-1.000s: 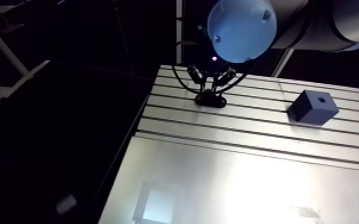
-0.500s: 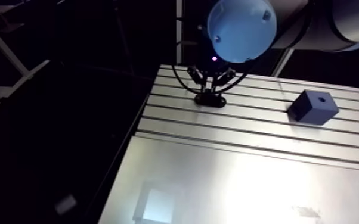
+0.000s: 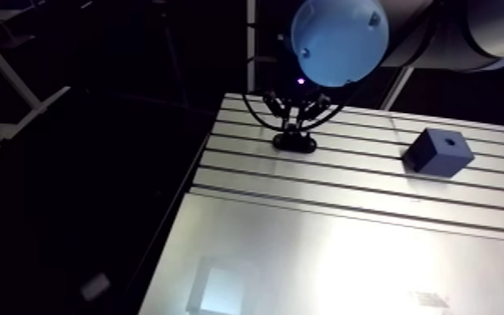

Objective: Pick up the M10 bolt and insert it into the hex recess until seated.

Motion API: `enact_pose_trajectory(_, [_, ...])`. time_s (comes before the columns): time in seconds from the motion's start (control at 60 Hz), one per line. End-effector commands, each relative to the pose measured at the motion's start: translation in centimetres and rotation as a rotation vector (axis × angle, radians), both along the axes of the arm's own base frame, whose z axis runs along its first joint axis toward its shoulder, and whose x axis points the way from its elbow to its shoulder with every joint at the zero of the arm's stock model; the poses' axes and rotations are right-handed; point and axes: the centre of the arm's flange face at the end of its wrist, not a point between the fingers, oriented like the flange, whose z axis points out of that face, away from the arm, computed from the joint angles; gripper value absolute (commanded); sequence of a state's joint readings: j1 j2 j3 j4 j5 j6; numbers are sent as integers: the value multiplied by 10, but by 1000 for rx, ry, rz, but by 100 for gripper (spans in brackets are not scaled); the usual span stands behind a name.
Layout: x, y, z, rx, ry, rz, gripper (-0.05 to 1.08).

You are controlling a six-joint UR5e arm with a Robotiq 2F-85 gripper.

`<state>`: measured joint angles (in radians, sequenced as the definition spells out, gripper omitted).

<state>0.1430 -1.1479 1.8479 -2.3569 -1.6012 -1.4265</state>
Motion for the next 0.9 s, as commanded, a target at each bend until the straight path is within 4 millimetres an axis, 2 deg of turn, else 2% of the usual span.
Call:
enact_pose_trajectory(0.017, [-2,1,11,-4,16,-2,80])
enact_pose_trajectory(0.25, [-10,7,24,-6,32,-10,81])
enact_pose_trajectory(0.35, [-17,24,33,-5,36,-14,81])
enact_pose_trajectory(0.433, [-28,43,49,-8,46,-33,81])
enact_pose_trajectory(0.483, [-31,47,53,-7,42,-35,81])
enact_pose_trajectory(0.517, [-37,49,68,-6,42,-21,81])
enact_pose_trajectory(0.6, [-43,54,87,-4,30,10,81])
enact_pose_trajectory(0.617, [-46,60,96,-4,24,27,81])
enact_pose_trajectory(0.667, [-50,69,105,-3,18,46,81])
enact_pose_trajectory(0.683, [-53,77,116,-1,14,75,81])
enact_pose_trajectory(0.733, [-56,83,125,0,6,110,81])
enact_pose_trajectory(0.767, [-58,90,144,1,-10,206,81])
enact_pose_trajectory(0.817, [-59,95,151,5,-19,260,81])
enact_pose_trajectory(0.85, [-62,116,165,14,-38,350,81])
enact_pose_trajectory(0.867, [-63,128,167,17,-60,388,81])
enact_pose_trajectory(0.883, [-63,128,167,17,-60,388,81])
enact_pose_trajectory(0.9, [-64,142,169,12,-81,423,81])
